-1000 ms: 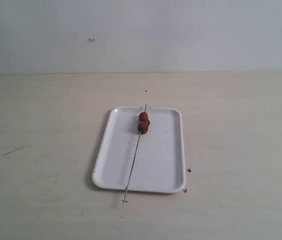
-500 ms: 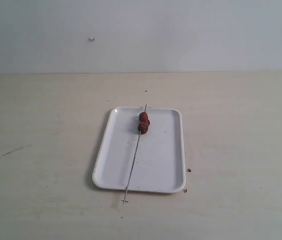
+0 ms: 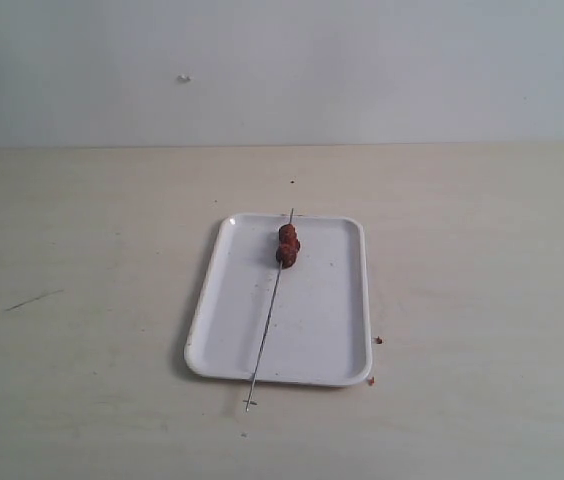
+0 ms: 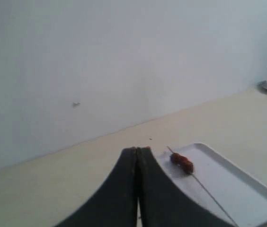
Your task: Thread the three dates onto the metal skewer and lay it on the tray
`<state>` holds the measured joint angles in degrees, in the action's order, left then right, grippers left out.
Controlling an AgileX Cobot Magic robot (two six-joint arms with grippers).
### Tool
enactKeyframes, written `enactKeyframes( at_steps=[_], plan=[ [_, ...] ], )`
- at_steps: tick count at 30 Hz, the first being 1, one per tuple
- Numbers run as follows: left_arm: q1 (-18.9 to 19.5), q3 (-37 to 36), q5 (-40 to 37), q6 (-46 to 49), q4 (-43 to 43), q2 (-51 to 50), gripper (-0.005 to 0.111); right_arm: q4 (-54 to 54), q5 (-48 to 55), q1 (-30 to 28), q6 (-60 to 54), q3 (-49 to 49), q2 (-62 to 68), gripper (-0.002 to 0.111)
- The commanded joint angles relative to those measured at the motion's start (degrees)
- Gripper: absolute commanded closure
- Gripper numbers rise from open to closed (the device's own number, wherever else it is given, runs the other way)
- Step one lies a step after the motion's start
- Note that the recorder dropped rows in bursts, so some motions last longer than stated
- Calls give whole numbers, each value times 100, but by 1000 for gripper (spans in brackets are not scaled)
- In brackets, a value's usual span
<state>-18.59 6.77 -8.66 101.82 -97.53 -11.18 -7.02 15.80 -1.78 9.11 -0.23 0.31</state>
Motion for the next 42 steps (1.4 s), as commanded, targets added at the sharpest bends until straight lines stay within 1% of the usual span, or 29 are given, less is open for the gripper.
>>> enactKeyframes(
  at_steps=[1, 5, 8, 9, 10, 11, 12, 13, 14, 16, 17, 18, 19, 20, 42],
  plan=[
    [785, -129, 77, 96, -43, 684, 107, -44, -49, -29, 15, 23, -31, 108],
    [1421, -247, 77, -272, -201, 1075, 107, -44, -49, -29, 15, 23, -31, 108],
    [1519, -273, 93, -461, -233, 1085, 107, -44, -49, -29, 15, 23, -31, 108],
    [1519, -273, 104, -637, -208, 1085, 107, -44, -49, -29, 15, 23, -31, 108],
    [1519, -286, 180, -928, 1, 1085, 107, -44, -49, -29, 15, 23, -31, 108],
    [1519, -359, 248, -2478, 1523, 1073, 107, -44, -49, -29, 15, 23, -31, 108],
    [1519, -414, 273, -4623, 3680, 1073, 107, -44, -49, -29, 15, 23, -31, 108],
    [1519, -460, 251, -6473, 5482, 1073, 107, -55, -48, -29, 15, 23, -31, 108],
    [1519, -561, 164, -9132, 8103, 1073, 107, -55, -48, -29, 15, 23, -31, 108],
    [1519, -677, -14, -11626, 10665, 1073, 107, -55, -48, -29, 15, 23, -31, 108],
    [1519, -677, -71, -11925, 10967, 1073, 107, -55, -48, -29, 15, 23, -31, 108],
    [1519, -677, -499, -11938, 10955, 1094, 107, -55, -48, -29, 15, 23, -31, 108],
    [1519, -677, -718, -11938, 10935, 1094, 107, -55, -48, -29, 15, 23, -31, 108],
    [1519, -677, -1171, -11938, 10920, 1094, 107, -55, -48, -29, 15, 23, -31, 108],
    [1519, -677, -1155, -11939, 10920, 1106, 107, -55, -48, -29, 15, 23, -31, 108]
  ],
)
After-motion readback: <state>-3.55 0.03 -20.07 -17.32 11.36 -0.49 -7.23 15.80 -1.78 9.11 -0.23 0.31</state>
